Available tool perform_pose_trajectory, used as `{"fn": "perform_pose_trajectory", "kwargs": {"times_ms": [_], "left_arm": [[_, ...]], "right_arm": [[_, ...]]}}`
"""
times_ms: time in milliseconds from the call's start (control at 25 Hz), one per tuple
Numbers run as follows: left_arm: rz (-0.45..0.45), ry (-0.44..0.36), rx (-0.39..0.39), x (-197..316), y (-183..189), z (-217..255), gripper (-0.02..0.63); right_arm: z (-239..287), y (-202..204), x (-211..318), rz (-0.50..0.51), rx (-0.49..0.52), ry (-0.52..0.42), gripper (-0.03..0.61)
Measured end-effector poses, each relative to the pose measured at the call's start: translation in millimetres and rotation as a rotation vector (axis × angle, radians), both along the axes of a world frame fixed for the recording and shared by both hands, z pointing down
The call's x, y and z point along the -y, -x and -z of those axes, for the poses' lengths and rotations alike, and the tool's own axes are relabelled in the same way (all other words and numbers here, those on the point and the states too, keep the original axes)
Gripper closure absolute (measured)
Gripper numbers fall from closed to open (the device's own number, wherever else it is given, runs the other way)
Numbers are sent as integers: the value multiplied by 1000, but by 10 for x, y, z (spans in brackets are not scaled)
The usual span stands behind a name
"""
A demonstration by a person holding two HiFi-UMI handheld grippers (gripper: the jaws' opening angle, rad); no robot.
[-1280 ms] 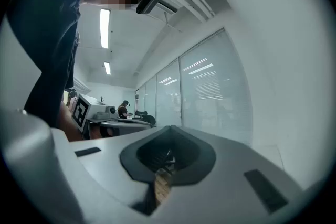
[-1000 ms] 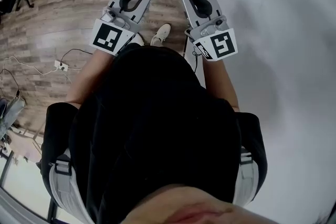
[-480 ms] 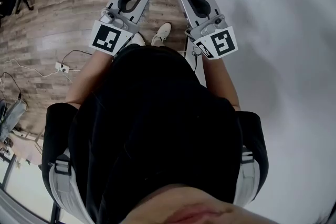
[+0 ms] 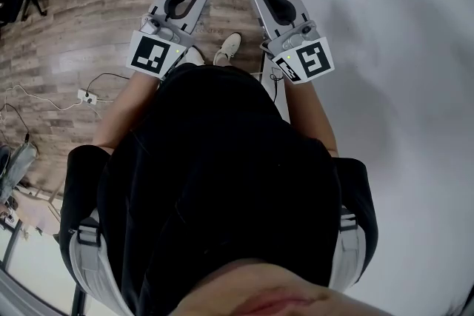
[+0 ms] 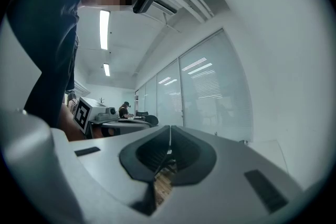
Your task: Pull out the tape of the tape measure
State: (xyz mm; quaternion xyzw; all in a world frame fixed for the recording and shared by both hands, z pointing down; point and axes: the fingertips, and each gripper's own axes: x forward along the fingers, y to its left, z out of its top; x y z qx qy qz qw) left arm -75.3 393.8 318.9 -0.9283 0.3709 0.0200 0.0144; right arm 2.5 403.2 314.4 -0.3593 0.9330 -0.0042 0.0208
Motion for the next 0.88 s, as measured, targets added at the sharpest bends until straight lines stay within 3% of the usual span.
{"fn": "perform_pose_trajectory", "kwargs": {"times_ms": [200,360,520,640,880], "left_arm": [[-8,0,3,4,-1,-2,544],[-18,38,5,30,-15,-82,349],[-4,65,27,55,7,-131,254],[-15,19,-11,61,-21,-36,218],[-15,20,-24,98,-14,-12,206]], "right_arm": [[-21,10,30,-6,-1,15,491],[-12,-10,43,-6,-9,6,386],[6,-24,45,12,-11,-3,306],[12,-75,62,-3,-6,-4,275],[30,-155,107,-15,-6,-2,239]]}}
